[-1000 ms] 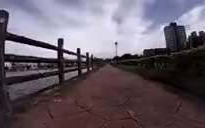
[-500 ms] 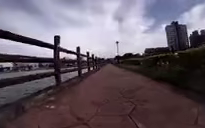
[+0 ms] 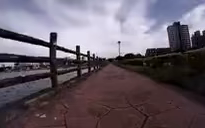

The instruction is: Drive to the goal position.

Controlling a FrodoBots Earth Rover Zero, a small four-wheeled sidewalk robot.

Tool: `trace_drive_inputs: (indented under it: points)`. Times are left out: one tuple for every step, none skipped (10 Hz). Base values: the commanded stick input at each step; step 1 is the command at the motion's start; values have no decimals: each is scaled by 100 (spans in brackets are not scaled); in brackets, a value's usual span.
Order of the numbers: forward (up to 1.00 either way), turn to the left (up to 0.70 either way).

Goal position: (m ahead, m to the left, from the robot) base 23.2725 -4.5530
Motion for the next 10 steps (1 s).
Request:
trace_drive_inputs:
  points:
    - [70, -19]
    - [70, -20]
    - [70, -16]
    - [70, -11]
    - [70, 0]
    - [70, 8]
    - [70, 11]
    - [70, 11]
    - [70, 11]
    - [70, 11]
